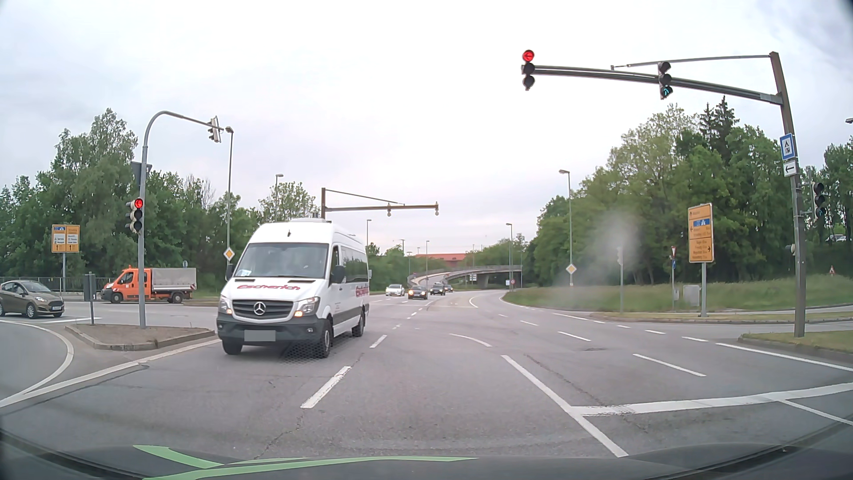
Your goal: Follow the waypoints while adhering to traffic rules and regulations
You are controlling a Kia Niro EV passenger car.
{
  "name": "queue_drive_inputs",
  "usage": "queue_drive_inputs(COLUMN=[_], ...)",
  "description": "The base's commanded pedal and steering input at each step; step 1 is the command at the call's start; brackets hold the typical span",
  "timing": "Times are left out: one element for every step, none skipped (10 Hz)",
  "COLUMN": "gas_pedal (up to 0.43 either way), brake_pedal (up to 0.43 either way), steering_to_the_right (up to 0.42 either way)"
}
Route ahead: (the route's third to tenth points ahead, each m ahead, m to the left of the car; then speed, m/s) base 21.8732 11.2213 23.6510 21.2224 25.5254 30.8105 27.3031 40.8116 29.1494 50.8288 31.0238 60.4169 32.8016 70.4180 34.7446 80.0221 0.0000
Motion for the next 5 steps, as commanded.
queue_drive_inputs(gas_pedal=[0.0,0.0,0.0,0.0,0.0], brake_pedal=[0.323,0.323,0.323,0.329,0.323], steering_to_the_right=[0.004,0.004,0.004,0.004,0.004])
